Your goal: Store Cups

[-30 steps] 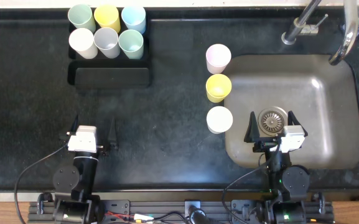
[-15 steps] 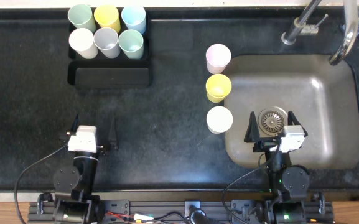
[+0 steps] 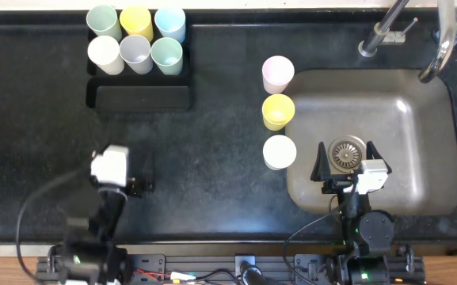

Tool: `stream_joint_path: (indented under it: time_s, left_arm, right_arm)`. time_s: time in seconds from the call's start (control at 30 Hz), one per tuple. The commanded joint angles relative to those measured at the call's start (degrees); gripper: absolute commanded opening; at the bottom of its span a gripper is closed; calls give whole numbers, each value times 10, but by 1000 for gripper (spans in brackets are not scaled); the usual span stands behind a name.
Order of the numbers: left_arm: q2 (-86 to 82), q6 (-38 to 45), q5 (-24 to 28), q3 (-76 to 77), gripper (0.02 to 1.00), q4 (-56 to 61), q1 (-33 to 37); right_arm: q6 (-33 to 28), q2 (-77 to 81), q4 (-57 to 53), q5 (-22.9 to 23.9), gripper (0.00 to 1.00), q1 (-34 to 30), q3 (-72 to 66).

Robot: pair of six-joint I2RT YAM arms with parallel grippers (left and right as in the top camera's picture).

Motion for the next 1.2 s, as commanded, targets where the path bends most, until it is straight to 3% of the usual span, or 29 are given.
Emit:
stream_joint_path:
  time_s: [0.03, 0.17, 0.27, 0.37, 0.5, 0.7, 0.93, 1.2]
  left_arm:
    - [291, -21, 127, 301, 998, -114, 2]
    - [532, -22, 214, 629, 996, -307, -6]
    - [704, -21, 231, 886, 998, -442, -39]
    - [864, -42, 192, 1125, 996, -530, -102]
    - [1009, -131, 82, 1325, 998, -603, -192]
    - [1126, -280, -63, 1395, 1000, -706, -286]
    - [1180, -361, -69, 1395, 1000, -718, -306]
    - [1216, -375, -52, 1395, 1000, -702, -305]
  right_arm:
    - [-3, -6, 3, -4, 998, -4, -8]
    - [-3, -6, 3, -4, 998, -4, -8]
    - [-3, -6, 3, -4, 998, -4, -8]
    - [-3, -6, 3, -4, 996, -4, -8]
    - [-3, -6, 3, -4, 998, -4, -8]
    - [-3, -6, 3, -4, 998, -4, -8]
    - [-3, -6, 3, -4, 993, -4, -8]
    - [-3, -6, 3, -4, 998, -4, -8]
